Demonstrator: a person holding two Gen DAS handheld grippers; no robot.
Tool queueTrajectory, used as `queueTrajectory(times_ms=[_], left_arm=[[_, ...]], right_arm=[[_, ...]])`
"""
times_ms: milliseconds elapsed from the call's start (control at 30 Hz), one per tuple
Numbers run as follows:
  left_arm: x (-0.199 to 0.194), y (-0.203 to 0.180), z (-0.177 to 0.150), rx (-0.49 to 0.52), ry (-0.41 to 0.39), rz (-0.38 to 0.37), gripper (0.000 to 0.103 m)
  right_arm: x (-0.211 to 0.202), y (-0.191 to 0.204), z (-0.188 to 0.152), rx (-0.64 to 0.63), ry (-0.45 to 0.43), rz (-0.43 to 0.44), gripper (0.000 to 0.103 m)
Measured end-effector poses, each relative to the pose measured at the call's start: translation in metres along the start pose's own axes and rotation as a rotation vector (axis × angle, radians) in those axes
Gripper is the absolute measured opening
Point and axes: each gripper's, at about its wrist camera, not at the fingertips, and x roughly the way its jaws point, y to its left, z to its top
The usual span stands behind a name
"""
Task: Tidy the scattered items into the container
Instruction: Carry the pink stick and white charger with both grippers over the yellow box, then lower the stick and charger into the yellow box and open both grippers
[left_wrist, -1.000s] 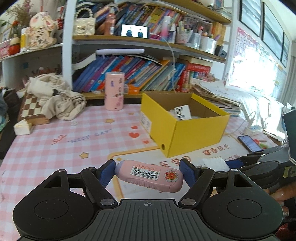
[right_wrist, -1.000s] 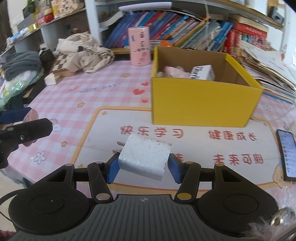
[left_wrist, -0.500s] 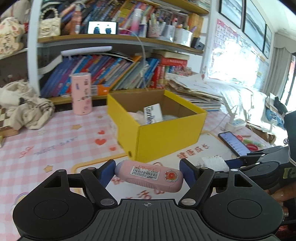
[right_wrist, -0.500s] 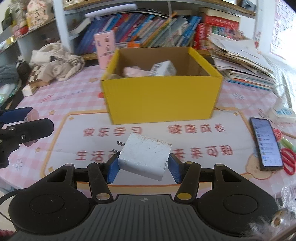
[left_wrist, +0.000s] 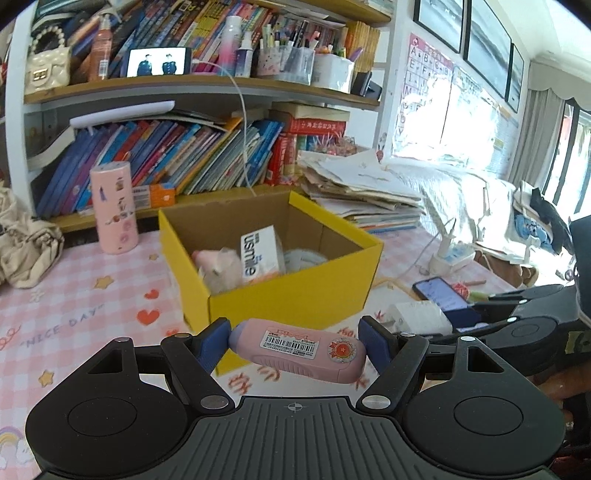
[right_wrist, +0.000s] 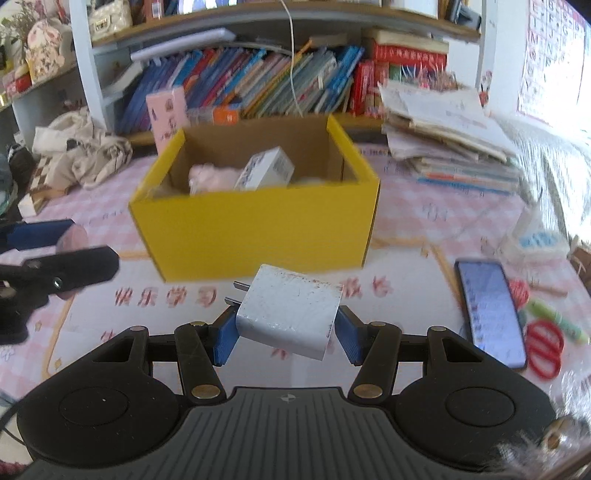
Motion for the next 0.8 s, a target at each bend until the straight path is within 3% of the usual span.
queueTrajectory(times_ms=[400, 800], left_arm=[[0.037, -0.011, 0.051, -0.008, -0.089, 0.081, 0.077], [0.094, 0.009, 0.077, -0.048, -0.042, 0.189, 0.077]], right_arm=[[0.022, -0.028, 0.068, -0.137, -0.149, 0.092, 0.054], [0.098, -0.035, 0.121, -0.267, -0.144, 0.159, 0.054]])
